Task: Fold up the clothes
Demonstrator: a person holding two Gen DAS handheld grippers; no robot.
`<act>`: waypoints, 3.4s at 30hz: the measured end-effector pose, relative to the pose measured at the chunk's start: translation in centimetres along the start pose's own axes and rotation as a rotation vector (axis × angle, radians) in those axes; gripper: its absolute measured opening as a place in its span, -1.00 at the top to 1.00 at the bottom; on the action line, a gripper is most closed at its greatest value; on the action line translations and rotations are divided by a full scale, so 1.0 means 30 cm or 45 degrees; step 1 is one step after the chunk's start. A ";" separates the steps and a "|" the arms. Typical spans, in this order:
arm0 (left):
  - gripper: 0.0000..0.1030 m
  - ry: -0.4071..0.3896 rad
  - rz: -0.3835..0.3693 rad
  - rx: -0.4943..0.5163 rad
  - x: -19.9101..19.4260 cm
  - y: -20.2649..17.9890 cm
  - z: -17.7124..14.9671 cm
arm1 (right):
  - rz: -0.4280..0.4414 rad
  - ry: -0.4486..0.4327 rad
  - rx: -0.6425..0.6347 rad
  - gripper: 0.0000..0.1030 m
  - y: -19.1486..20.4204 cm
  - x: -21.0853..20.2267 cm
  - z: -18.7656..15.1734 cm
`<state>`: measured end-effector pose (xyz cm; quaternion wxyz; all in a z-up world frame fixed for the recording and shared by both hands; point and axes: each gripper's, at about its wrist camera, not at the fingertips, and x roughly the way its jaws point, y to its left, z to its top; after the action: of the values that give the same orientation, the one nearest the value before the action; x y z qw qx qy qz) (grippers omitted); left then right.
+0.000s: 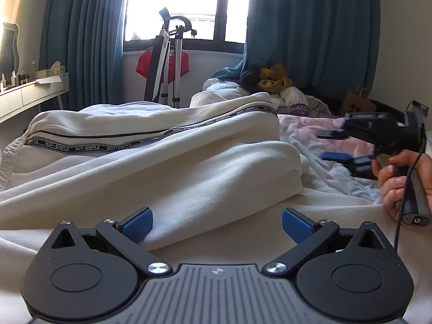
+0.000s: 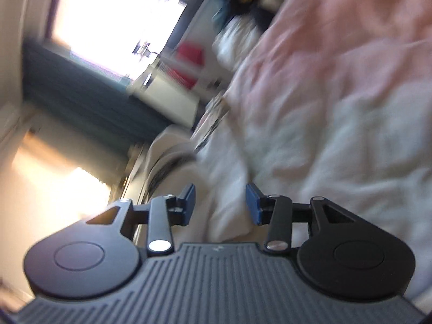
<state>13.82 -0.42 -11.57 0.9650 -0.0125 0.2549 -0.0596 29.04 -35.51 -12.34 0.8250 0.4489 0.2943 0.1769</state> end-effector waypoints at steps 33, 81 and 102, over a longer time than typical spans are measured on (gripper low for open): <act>-1.00 -0.094 -0.046 -0.165 -0.020 0.066 0.065 | -0.616 -0.480 -0.552 0.78 0.374 -0.478 0.657; -0.99 0.031 -0.077 -0.325 -0.277 0.170 0.118 | -0.883 -0.381 -0.214 0.32 0.302 -0.759 -0.285; -0.99 0.097 0.059 -0.181 -0.205 0.193 0.160 | -0.789 -0.139 -0.610 0.33 0.365 -0.387 -0.598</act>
<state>11.52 6.04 -4.69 0.9525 -0.0727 0.2951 -0.0194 8.30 -24.69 -6.89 0.9352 0.1422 0.3218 -0.0409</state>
